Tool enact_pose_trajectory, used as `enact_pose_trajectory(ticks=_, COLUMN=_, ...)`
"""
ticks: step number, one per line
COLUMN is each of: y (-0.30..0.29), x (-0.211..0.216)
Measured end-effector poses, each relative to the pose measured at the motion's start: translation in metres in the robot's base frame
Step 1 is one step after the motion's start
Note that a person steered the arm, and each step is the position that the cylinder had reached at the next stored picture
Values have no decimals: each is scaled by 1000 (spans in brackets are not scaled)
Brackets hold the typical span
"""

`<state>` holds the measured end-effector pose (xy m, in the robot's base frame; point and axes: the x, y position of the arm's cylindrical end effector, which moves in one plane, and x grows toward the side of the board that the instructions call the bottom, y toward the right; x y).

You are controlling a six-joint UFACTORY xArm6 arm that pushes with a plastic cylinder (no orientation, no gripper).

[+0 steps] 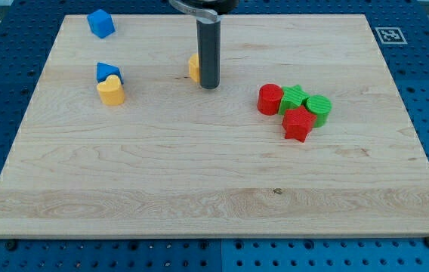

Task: Slide the yellow hexagon to the top center

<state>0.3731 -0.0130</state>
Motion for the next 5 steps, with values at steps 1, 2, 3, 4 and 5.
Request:
enact_pose_trajectory(ticks=1, y=0, x=0)
enact_pose_trajectory(ticks=2, y=-24, x=2)
enact_pose_trajectory(ticks=3, y=-36, x=2)
enact_pose_trajectory(ticks=4, y=-21, x=-5)
enact_pose_trajectory(ticks=5, y=10, x=-21)
